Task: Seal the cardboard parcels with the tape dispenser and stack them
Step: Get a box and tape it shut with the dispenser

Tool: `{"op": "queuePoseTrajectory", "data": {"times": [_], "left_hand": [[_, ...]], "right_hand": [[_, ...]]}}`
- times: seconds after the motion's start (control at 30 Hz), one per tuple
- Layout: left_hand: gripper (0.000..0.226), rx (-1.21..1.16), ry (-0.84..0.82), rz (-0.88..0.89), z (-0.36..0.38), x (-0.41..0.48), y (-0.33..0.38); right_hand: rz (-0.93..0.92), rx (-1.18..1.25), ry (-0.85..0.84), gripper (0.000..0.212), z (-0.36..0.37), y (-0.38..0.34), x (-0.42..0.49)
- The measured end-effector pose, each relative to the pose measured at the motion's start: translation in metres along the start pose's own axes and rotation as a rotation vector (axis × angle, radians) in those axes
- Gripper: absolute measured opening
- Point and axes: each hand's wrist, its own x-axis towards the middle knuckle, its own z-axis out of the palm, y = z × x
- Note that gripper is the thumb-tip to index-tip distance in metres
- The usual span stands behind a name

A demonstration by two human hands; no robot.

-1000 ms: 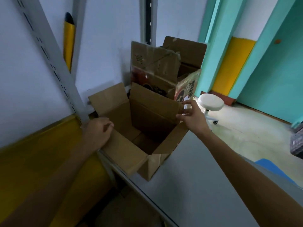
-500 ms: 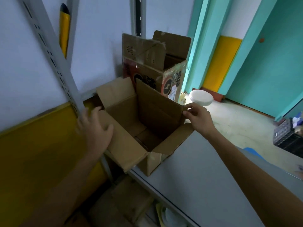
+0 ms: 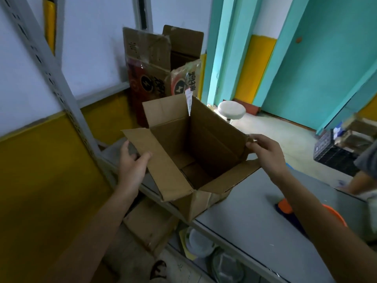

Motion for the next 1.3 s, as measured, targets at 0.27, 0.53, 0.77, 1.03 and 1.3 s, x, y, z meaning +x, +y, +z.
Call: {"op": "queuePoseTrajectory", "data": {"times": [0.27,0.53,0.77,1.03,1.3], "left_hand": [[0.076,-0.162,-0.365,-0.113,0.077,-0.027,-0.005],[0.043,0.005,-0.181,-0.045,0.096,0.06,0.007],[0.046,0.098,-0.675,0.11,0.125,0.093,0.023],[0.078,0.749,-1.217,0.511,0.126,0.142,0.031],[0.065,0.959,-1.382,0.685,0.132,0.153,0.037]], "right_hand": [[0.3,0.454,0.402,0.048,-0.069,0.041,0.004],[0.295,0.203,0.683,0.053,-0.077,0.064,0.014],[0.108,0.136,0.57,0.031,-0.047,0.048,0.023],[-0.038,-0.504,0.534,0.044,-0.027,0.07,0.028],[0.171,-0.216,0.463,0.1,-0.035,0.071,0.044]]}}
